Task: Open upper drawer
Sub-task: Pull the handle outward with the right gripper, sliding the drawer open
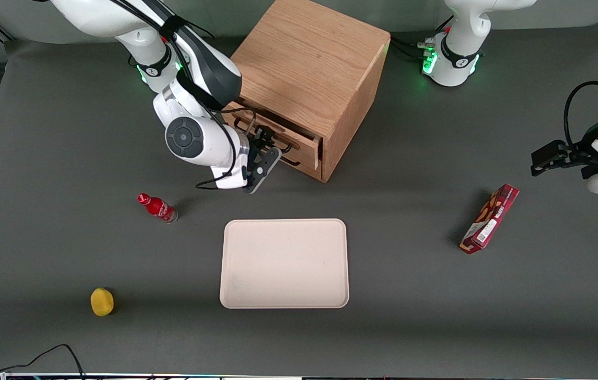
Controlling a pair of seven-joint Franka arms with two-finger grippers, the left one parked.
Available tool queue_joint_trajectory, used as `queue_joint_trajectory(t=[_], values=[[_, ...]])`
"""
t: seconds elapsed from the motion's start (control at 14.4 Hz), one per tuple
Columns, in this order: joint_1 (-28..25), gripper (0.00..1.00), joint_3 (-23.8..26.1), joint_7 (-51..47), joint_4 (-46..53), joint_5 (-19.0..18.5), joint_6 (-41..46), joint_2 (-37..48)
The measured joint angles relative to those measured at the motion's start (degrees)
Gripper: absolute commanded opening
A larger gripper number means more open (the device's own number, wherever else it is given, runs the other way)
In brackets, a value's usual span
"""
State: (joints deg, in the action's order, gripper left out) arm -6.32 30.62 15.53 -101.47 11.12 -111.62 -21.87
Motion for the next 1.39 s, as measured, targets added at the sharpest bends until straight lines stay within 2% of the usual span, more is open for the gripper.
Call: queue_joint_trajectory(t=[0.49, 1.39], values=[[1.59, 1.00, -0.23, 0.97, 1.11, -2.73, -0.18, -0.44], [2.23, 1.00, -0.52, 1.82, 10.77, -7.25, 1.42, -7.50]])
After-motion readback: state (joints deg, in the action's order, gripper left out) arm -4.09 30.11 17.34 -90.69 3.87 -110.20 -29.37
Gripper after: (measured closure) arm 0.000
